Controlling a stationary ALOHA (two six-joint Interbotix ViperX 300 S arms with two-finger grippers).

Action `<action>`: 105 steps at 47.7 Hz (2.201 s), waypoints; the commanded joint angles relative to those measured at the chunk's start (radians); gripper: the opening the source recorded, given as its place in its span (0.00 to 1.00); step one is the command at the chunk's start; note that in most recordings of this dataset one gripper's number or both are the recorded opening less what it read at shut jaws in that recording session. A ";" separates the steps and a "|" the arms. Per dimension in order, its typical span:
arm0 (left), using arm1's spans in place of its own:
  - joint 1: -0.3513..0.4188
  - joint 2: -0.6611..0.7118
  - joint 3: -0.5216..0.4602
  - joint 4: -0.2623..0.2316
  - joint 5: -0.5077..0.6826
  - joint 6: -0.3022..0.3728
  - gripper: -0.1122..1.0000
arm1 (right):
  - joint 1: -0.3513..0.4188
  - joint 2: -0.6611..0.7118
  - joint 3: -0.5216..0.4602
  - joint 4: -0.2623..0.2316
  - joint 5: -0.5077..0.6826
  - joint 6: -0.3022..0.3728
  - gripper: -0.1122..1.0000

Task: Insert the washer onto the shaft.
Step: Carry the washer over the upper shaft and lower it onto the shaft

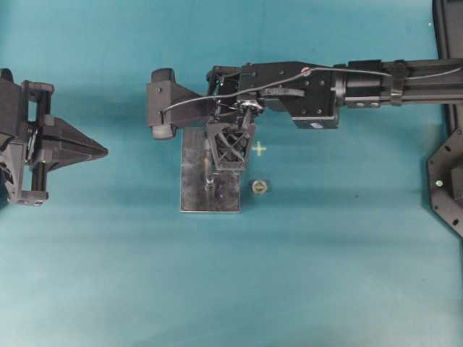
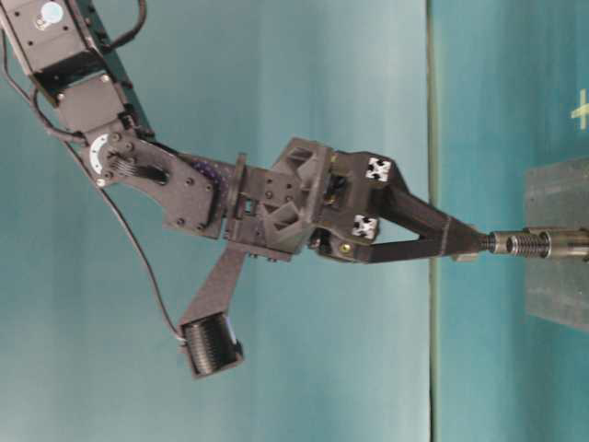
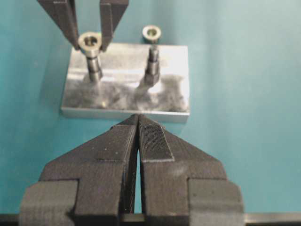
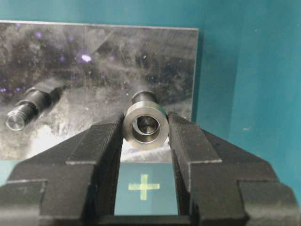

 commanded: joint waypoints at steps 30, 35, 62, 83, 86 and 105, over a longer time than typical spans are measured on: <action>0.000 -0.017 0.014 0.002 -0.009 -0.026 0.10 | 0.002 0.000 -0.032 0.014 0.017 -0.031 0.84; 0.000 -0.023 0.014 0.000 -0.009 -0.026 0.10 | 0.003 0.014 -0.034 0.040 0.021 -0.032 0.78; 0.000 -0.025 0.012 0.002 -0.009 -0.026 0.10 | -0.044 0.029 -0.041 0.121 0.006 -0.064 0.62; 0.000 -0.028 0.008 0.000 -0.009 -0.028 0.10 | -0.028 0.018 -0.081 0.095 0.115 -0.055 0.60; 0.000 -0.028 0.009 0.002 -0.009 -0.028 0.10 | -0.012 0.008 -0.077 0.133 0.152 -0.071 0.60; 0.000 -0.028 0.011 0.002 -0.008 -0.028 0.10 | -0.037 -0.101 0.046 0.221 0.169 -0.081 0.60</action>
